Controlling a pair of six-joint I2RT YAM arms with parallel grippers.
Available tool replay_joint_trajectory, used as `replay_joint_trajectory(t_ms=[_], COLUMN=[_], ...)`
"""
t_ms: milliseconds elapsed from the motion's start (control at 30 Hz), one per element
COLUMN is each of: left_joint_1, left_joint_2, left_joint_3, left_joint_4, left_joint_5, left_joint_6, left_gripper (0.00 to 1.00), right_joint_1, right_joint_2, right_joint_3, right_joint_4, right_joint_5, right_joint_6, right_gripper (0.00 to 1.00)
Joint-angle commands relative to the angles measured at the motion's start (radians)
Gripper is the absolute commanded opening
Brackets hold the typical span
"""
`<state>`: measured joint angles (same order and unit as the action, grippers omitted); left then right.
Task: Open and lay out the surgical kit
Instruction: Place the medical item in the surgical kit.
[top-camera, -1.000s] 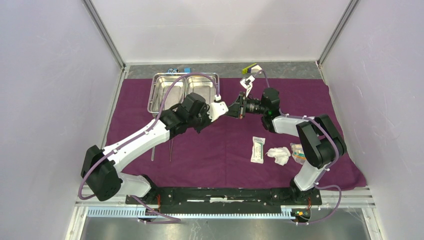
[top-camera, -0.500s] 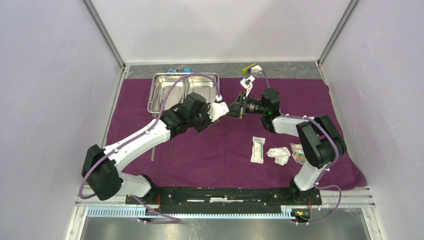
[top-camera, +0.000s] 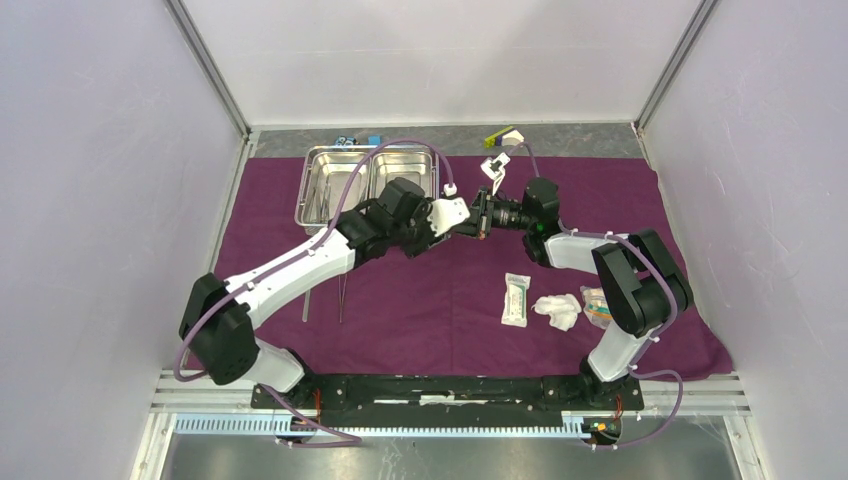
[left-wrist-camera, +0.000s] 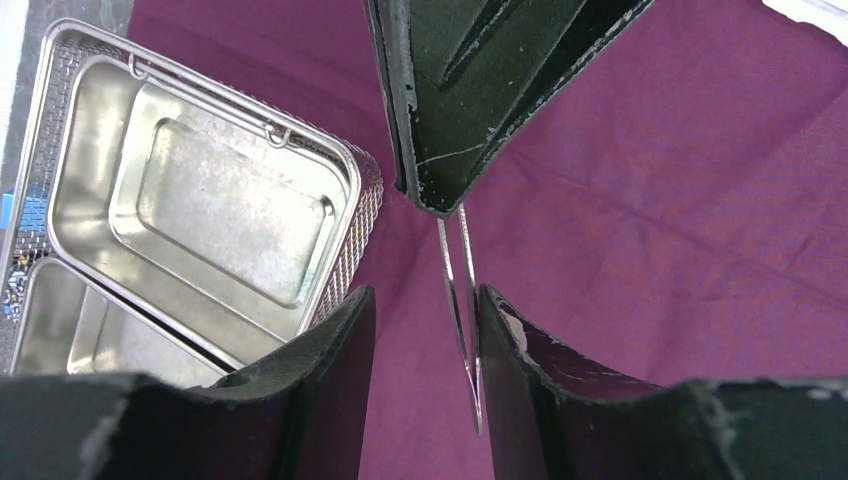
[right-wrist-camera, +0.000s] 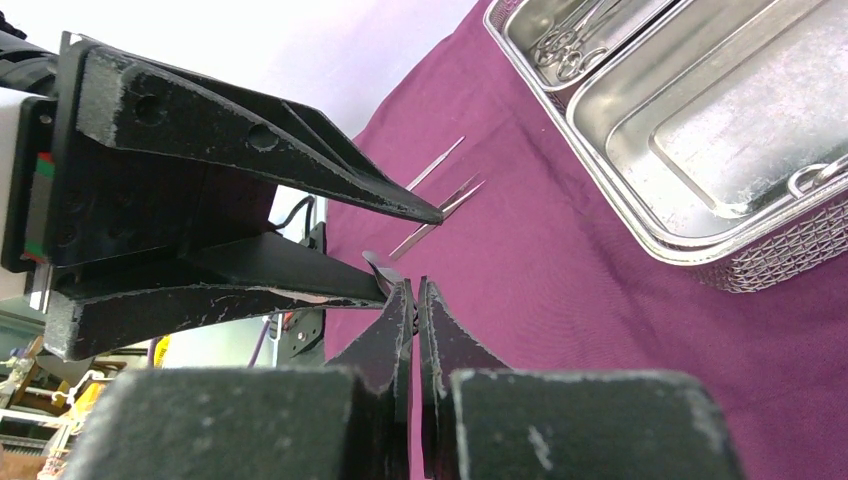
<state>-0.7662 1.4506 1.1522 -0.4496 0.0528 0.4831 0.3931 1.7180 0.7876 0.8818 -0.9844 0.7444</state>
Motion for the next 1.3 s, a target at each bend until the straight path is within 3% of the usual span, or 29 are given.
replay_joint_trajectory(t_ms=[0,933,1267], left_joint_1=[-0.008,-0.024,-0.024], left_joint_2=[0.008,0.031,0.046], left_joint_3=[0.049,0.069,0.081], left_joint_4=[0.041,0.028,0.028], left_joint_5=[0.023,0.034,-0.037], left_joint_6=[0.019,0.002,-0.026], left_gripper=[0.47,0.25,0.21], right_joint_1=[0.004,-0.002,-0.003], right_joint_2=[-0.015,-0.008,-0.012], right_joint_3=[0.001,0.001,-0.002], right_joint_4=[0.028,0.019,0.029], right_joint_5=[0.013,0.01,0.01], right_joint_6=[-0.008,-0.015,-0.009], right_gripper=[0.0,0.0,0.06])
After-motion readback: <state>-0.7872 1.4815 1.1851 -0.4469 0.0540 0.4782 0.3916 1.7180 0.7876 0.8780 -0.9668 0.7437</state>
